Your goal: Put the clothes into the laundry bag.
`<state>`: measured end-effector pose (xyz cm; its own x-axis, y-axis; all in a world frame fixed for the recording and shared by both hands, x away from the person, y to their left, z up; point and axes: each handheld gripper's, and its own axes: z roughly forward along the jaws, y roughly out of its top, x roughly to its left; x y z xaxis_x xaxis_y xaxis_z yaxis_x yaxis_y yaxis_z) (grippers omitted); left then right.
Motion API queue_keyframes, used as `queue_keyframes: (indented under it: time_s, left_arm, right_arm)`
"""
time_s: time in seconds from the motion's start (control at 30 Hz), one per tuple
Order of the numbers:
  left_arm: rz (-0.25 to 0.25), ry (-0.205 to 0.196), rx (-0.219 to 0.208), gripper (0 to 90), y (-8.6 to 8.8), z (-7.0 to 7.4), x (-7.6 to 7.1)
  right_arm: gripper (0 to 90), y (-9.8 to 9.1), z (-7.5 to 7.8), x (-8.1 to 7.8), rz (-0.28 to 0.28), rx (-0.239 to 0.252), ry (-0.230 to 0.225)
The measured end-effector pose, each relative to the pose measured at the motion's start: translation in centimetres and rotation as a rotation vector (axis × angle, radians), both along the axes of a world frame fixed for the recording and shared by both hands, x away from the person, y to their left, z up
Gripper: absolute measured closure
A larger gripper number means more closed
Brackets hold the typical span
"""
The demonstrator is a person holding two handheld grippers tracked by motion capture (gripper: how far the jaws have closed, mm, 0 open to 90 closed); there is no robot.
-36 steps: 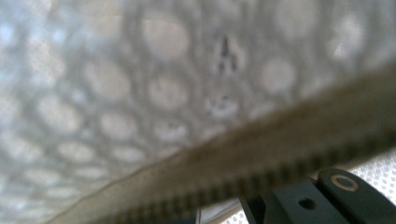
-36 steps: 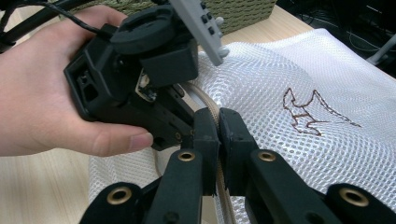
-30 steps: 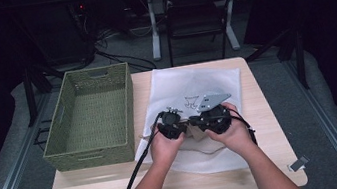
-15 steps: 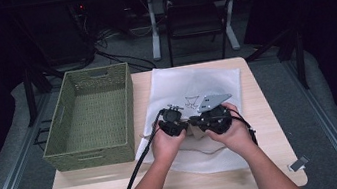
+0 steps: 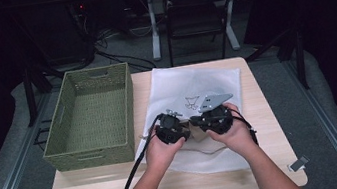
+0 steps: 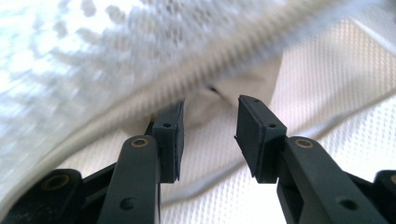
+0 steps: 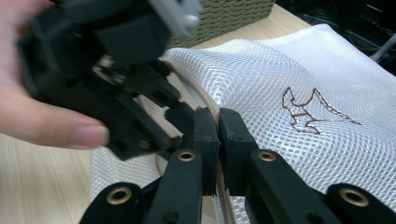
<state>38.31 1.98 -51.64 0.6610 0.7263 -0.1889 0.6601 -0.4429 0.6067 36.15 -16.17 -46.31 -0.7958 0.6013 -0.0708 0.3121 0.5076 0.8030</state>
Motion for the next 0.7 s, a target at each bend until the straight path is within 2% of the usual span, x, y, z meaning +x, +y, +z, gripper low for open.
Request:
queue_keyframes:
  time_s: [0.13,0.27,0.4,0.53,0.7]
  left_arm:
    - [-0.027,-0.022,0.016,60.3,0.7,0.4,-0.8]
    - [-0.036,-0.046,0.011,59.4,1.8,1.1,-2.0]
    - [-0.033,-0.051,0.007,59.4,2.7,1.3,-2.7]
    - [-0.023,-0.063,0.014,59.2,3.9,1.1,-3.4]
    - [-0.023,-0.059,0.033,58.7,5.2,0.7,-3.9]
  right_arm:
    - [86.6,-0.1,-0.1,0.0,-0.001,0.002,0.007]
    - [86.6,-0.2,-0.1,-0.1,-0.006,0.001,0.007]
    - [86.6,-0.2,-0.1,-0.1,-0.006,-0.002,0.004]
    - [86.5,-0.2,-0.2,-0.2,-0.006,-0.008,0.011]
    - [86.5,-0.1,-0.6,-0.3,-0.004,-0.016,0.026]
